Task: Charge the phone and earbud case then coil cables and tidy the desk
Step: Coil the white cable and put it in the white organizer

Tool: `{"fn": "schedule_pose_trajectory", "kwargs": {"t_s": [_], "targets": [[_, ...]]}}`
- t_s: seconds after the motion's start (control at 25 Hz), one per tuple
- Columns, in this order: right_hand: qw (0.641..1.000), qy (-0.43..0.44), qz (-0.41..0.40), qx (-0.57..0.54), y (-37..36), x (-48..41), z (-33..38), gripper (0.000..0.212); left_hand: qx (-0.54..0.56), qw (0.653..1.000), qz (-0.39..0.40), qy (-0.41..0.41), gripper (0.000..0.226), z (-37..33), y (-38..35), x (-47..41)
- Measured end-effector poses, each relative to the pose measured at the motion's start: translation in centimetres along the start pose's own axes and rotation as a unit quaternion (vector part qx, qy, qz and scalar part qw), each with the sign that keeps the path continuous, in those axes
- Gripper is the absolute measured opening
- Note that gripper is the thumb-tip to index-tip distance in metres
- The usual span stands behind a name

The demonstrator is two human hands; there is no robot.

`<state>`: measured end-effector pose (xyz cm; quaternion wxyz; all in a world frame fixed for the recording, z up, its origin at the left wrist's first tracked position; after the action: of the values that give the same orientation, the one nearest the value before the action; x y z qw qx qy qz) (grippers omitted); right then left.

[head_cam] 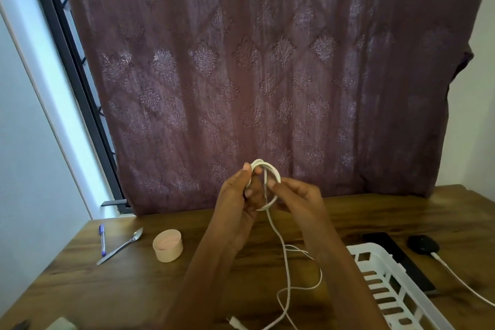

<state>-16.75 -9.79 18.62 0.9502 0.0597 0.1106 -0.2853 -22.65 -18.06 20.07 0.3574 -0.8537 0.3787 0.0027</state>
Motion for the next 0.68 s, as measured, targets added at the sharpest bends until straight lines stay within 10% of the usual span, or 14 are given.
{"fn": "schedule_pose_trajectory", "kwargs": {"t_s": [0.28,0.52,0.68], "targets": [[0.988,-0.070,-0.081,-0.110,1.7,2.8,-3.8,0.018,-0.066,0.993,-0.090,-0.027,0.039,3.1,1.5,1.7],[0.917,-0.111,0.008,-0.383,0.4,3.8,-5.1,0.037,-0.068,0.984,-0.161,-0.039,0.035,5.2,2.0,2.8],[0.972,-0.028,-0.032,-0.232,1.6,3.9,-4.2,0.029,-0.092,0.975,-0.187,-0.078,0.032,4.8,1.9,3.2]]}}
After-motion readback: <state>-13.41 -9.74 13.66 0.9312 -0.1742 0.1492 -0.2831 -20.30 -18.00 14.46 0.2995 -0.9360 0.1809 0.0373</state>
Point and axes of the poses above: each hand's wrist, its own x-axis away from the middle knuckle, its own y-axis out of the back of the hand, z = x × y, the point moved 9 cm from there along -x, towards the middle knuckle, and after that the axes turned 12 degrees about x, right-handed, at the moved point
